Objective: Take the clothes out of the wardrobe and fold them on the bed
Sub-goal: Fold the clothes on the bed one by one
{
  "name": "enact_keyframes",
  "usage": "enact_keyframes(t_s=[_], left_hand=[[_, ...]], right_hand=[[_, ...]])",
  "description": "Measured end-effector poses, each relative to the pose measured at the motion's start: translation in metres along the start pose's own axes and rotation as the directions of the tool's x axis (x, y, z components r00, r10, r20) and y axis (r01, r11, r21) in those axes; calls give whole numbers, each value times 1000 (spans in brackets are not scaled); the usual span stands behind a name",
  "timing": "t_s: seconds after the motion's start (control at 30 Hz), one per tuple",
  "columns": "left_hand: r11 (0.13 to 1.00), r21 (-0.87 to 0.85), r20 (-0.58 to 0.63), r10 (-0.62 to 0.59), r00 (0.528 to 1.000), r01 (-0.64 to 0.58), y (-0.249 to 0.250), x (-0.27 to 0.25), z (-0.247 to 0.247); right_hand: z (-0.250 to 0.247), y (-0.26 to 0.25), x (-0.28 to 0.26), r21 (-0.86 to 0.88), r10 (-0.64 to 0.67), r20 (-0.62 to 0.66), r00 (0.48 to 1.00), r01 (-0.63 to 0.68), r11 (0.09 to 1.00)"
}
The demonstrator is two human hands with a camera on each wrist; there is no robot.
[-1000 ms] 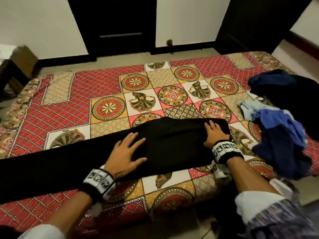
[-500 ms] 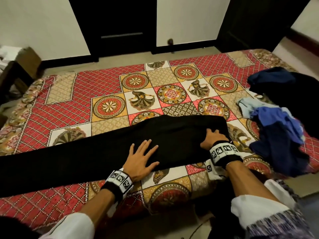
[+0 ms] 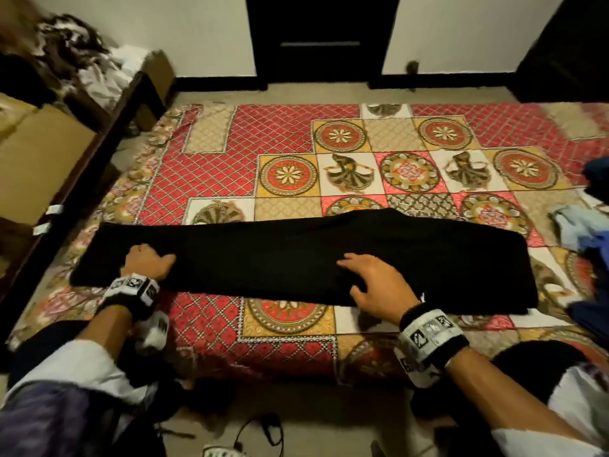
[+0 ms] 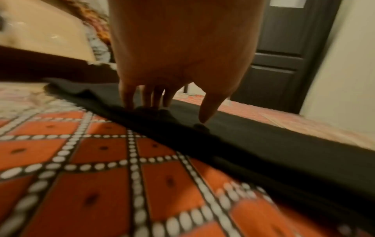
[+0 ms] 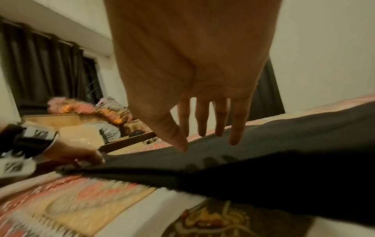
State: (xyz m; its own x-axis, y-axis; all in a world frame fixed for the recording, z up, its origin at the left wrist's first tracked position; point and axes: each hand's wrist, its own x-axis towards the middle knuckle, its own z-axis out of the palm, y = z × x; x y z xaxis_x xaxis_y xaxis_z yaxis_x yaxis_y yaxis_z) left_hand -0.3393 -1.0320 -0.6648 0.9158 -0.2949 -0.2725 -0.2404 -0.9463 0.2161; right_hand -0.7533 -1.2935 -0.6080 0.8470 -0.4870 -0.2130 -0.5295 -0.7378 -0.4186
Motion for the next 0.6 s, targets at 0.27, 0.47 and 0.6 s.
enact_keyframes(t_s=[0.27,0.47,0.6], left_hand=[[965,-109,-6,-242,970,240,-79,53,-39],[920,-275,60,-274,960,280,-96,66,-55],[850,-428,90,-297,951,306,-89,54,-72]], right_hand=[[65,-44,-5,-279,-64,272,960,142,950],[61,-51,-9,-244,-33,254,967,97,965],[60,-49,-8,-95,-73,168,983,90,991]])
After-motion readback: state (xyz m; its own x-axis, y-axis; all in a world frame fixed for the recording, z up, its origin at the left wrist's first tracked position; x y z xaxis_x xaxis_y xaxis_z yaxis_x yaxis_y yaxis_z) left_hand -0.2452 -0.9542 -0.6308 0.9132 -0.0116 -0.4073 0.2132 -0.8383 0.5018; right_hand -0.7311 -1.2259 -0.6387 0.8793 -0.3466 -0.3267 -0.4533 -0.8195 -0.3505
